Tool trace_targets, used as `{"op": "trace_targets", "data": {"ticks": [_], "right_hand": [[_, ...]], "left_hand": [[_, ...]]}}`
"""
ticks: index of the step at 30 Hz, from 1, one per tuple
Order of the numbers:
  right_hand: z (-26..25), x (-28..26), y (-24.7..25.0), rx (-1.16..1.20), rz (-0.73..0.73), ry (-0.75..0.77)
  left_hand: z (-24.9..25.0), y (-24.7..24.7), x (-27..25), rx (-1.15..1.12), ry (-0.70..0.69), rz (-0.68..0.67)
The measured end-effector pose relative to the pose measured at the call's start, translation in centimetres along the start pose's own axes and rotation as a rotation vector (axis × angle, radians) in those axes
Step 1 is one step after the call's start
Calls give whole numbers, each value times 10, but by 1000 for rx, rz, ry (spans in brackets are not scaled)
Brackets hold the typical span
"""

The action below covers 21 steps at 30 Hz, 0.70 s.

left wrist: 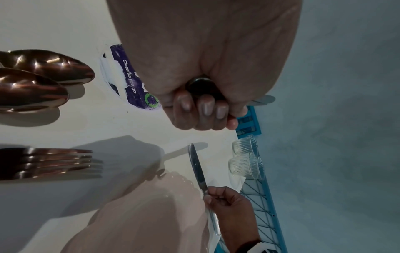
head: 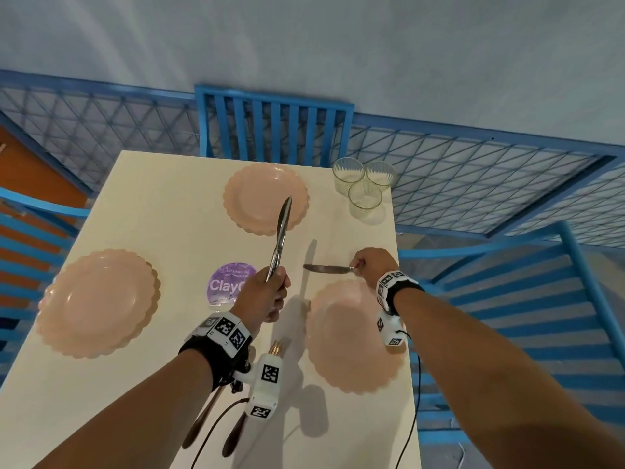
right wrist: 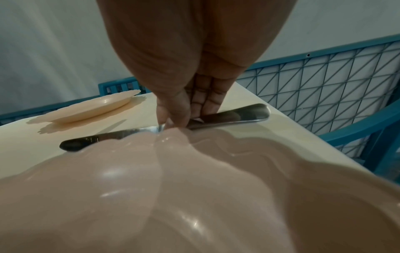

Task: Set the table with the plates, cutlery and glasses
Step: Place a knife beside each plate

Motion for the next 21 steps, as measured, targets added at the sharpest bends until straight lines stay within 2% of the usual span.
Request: {"op": "trace_targets", "data": {"ticks": [8,17,21], "right_hand": [[3,1,-3,65,13,-37],[1,1,3,62,-66,-35],[1,1,3,40,-45,11]], "left_hand": [[-1,-5,-1,15,-9,-18],[1,-5,-1,24,-22,-36],[0,-2,1,26,-40,-51]]}}
Point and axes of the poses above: each hand's wrist, its own x-axis towards the middle knuckle, its own y-axis out of the back of the hand, z = x × y, the point moved 2 cm from there along x, towards the middle knuckle, and after that the axes turned 15 degrees about -x, right-handed, at the moved point
